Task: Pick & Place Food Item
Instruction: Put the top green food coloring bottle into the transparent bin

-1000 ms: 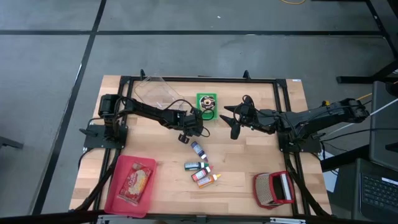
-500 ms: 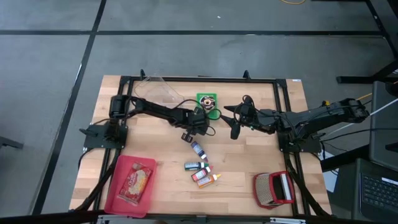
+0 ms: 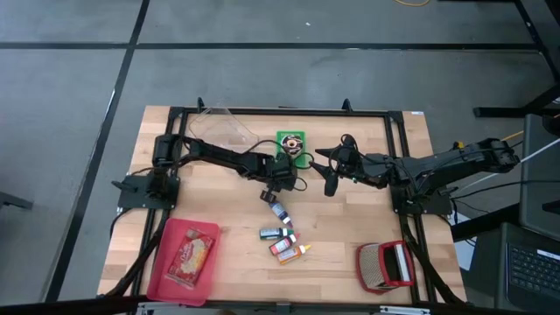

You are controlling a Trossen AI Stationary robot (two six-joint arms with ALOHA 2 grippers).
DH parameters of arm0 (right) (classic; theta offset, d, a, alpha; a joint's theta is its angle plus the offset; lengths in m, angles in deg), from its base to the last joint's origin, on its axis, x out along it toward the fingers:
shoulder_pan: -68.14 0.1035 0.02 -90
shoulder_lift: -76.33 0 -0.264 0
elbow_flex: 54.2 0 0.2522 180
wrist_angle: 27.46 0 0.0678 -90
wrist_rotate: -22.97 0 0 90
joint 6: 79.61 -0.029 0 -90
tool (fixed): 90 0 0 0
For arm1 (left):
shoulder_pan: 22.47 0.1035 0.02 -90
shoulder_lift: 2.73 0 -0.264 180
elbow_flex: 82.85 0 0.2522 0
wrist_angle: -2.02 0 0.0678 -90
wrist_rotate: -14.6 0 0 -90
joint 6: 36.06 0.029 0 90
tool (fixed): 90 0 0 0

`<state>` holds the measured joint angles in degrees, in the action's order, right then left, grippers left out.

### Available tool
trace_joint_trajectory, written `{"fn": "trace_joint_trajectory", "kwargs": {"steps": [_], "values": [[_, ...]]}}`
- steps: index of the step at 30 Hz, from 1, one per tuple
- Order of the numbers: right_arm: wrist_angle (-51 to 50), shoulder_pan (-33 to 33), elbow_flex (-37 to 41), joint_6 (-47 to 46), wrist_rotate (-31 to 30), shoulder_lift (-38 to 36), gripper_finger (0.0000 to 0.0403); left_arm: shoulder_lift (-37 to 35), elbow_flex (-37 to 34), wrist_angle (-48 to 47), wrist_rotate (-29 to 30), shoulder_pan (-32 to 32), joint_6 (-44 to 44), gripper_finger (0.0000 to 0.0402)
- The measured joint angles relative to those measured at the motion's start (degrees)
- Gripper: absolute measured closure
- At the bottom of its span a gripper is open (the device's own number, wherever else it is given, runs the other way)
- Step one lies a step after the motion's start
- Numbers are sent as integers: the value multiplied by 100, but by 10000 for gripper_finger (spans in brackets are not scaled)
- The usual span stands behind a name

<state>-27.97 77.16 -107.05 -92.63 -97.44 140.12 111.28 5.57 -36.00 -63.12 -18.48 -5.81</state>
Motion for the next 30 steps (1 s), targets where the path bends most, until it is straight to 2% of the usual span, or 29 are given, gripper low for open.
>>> {"fn": "trace_joint_trajectory", "kwargs": {"steps": [5,8,13,21,27,30], "values": [[-2,5,0,0,9,0,176,-633,-144,422,-1014,177,-466,293],[0,7,2,0,155,0,176,-1137,-370,648,-1260,313,-619,293],[7,7,2,0,195,0,176,-2132,-1018,1112,-1404,513,-862,293],[33,7,2,0,195,0,176,-4112,-2819,3411,-1735,956,-1576,293],[39,9,2,0,196,0,176,-5365,-3990,4732,-1648,1216,-1806,293],[42,7,2,-1,195,0,176,-5815,-4548,5330,-1343,1348,-1926,293]]}}
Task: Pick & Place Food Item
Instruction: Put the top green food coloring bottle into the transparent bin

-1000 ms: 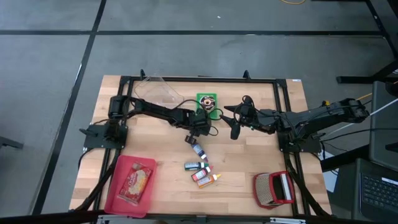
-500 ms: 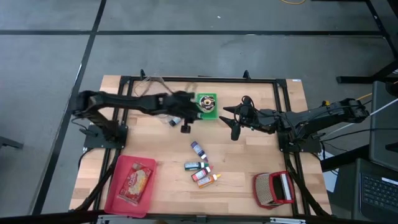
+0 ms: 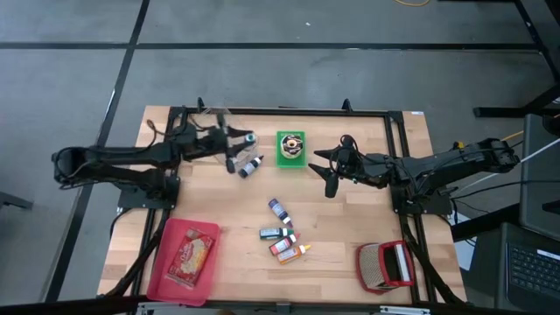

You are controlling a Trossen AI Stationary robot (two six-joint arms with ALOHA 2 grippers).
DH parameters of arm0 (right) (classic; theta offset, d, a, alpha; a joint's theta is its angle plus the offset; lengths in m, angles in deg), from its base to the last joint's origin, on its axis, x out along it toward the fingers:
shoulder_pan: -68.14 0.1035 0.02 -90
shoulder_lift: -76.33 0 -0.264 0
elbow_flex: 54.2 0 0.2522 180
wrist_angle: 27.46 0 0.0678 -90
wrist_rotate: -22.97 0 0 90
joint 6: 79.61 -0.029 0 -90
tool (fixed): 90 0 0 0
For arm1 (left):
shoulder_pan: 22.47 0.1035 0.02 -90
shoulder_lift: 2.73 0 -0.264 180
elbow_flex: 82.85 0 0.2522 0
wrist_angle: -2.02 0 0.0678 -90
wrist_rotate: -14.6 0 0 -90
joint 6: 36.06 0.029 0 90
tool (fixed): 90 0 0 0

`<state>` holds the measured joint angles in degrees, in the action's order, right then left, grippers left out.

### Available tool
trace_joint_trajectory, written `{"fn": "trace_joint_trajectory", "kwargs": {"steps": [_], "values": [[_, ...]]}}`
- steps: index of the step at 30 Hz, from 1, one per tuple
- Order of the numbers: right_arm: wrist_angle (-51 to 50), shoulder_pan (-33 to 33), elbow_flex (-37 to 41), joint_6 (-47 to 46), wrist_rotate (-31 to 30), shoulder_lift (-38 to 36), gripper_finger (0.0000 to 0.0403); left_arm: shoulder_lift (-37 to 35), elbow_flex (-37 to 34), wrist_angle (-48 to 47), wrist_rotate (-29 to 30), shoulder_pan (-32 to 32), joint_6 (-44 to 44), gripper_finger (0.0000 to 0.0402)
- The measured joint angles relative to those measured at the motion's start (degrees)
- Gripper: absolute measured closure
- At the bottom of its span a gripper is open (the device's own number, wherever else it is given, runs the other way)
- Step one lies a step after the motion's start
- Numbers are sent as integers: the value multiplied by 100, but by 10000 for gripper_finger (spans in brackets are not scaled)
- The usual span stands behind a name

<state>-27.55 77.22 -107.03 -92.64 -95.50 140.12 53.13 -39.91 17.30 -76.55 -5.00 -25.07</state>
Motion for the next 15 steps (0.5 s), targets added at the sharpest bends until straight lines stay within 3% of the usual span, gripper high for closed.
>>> {"fn": "trace_joint_trajectory", "kwargs": {"steps": [4,9,15], "values": [[0,0,0,-21,1,0,176,-398,-586,290,370,182,-181,293],[0,1,0,-23,0,0,176,-691,-1186,720,1256,267,-218,293],[0,2,0,-21,1,0,176,-870,-1935,1685,1758,295,-408,293]]}}
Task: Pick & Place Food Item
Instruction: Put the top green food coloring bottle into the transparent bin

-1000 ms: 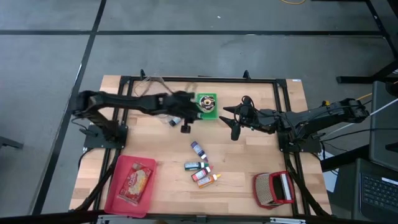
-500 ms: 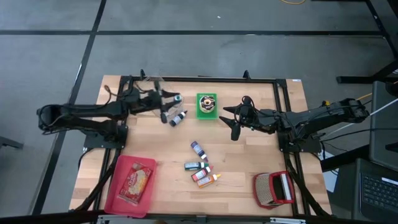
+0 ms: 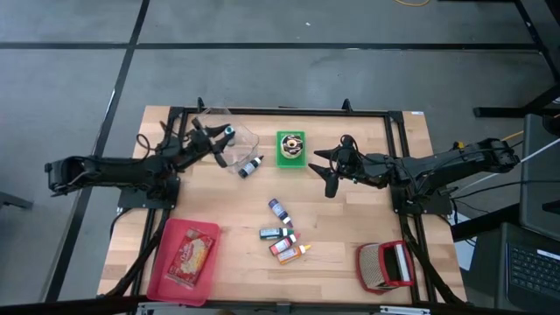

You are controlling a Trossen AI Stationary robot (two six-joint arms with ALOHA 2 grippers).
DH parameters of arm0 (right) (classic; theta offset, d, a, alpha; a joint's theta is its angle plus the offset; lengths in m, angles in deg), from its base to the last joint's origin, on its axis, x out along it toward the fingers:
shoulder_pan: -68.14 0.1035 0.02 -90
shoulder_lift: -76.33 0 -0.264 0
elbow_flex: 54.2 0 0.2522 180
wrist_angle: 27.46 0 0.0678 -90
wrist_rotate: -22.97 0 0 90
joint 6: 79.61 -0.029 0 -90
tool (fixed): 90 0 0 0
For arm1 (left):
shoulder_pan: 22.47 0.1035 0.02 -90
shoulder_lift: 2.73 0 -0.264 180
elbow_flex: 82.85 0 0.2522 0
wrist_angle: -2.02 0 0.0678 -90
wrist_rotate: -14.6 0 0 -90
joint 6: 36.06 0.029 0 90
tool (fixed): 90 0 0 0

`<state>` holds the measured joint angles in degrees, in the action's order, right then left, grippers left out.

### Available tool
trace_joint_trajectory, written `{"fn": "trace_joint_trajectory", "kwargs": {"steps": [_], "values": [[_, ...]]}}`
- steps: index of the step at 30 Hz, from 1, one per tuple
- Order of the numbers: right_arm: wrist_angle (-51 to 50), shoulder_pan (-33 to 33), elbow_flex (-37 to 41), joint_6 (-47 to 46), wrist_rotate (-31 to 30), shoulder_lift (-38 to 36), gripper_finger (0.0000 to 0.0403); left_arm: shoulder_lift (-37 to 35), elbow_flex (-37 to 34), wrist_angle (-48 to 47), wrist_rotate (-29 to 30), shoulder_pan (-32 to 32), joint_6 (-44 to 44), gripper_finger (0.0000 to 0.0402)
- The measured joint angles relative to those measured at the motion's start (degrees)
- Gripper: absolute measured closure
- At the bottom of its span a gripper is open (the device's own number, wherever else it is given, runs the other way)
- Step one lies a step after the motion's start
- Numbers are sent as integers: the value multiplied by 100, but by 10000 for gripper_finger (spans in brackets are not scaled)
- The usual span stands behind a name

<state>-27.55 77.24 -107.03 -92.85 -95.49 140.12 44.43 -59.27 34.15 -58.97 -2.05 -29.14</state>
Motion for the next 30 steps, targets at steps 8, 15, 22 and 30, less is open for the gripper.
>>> {"fn": "trace_joint_trajectory", "kwargs": {"steps": [8,15,22,30], "values": [[-2,0,0,17,-1,0,176,-23,-866,778,646,-6,-351,293],[-4,-2,0,18,-1,0,176,-18,-933,600,658,-6,-492,293],[-4,-2,0,20,-1,0,176,-18,-933,574,148,-6,-568,293],[-4,-1,0,20,-1,0,176,-14,-933,570,-1145,391,29,293]]}}
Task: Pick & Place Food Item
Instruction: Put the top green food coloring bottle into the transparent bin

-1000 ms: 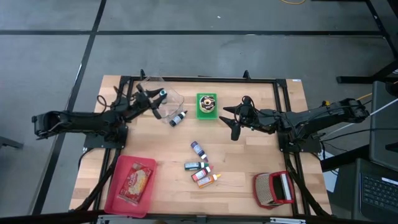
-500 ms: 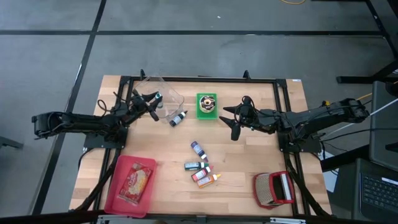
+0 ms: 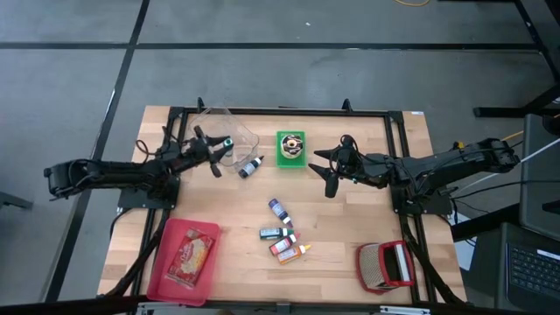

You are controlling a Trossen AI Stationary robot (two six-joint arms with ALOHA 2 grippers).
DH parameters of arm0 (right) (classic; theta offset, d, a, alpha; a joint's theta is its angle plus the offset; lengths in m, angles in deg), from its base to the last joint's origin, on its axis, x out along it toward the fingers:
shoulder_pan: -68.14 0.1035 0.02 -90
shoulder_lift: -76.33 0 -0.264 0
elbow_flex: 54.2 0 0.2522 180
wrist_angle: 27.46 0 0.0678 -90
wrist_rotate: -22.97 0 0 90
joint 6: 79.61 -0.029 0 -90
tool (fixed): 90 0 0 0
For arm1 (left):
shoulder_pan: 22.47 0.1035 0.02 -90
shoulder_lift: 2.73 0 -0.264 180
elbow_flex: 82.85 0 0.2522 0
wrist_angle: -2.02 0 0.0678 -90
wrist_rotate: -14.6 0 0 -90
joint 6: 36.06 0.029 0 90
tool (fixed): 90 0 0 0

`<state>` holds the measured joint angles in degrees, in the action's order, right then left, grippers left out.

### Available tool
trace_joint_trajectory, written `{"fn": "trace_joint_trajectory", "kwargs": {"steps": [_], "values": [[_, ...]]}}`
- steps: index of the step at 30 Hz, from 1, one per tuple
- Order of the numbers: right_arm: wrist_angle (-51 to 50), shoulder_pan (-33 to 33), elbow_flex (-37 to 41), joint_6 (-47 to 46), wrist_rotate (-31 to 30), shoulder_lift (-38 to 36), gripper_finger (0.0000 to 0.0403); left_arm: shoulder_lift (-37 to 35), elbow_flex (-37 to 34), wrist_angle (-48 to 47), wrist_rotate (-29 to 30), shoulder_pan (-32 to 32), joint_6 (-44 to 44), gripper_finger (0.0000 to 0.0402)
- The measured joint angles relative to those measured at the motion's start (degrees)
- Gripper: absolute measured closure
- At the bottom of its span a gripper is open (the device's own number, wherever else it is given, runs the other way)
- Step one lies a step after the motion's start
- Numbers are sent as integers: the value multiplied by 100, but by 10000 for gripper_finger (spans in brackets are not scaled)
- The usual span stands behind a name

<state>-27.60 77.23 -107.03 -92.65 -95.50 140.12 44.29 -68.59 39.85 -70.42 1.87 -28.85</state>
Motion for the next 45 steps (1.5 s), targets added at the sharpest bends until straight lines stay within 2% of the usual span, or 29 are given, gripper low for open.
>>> {"fn": "trace_joint_trajectory", "kwargs": {"steps": [3,9,16,23,30,37,45], "values": [[0,0,0,-3,0,0,176,0,14,6,-832,459,-56,293],[0,0,0,-25,0,0,176,25,138,-17,-1964,1552,-202,293],[2,1,0,-43,0,0,176,197,184,-15,-2930,2705,-436,293],[2,-1,0,-44,0,0,176,701,188,131,-3047,3539,-252,293],[2,-10,0,-44,-2,0,176,1526,234,1137,-3585,4078,-259,293],[2,-43,0,-43,-4,0,176,2600,622,2034,-3648,4133,-426,293],[2,-43,0,-11,-2,0,176,4115,649,3481,-3447,4144,-636,293]]}}
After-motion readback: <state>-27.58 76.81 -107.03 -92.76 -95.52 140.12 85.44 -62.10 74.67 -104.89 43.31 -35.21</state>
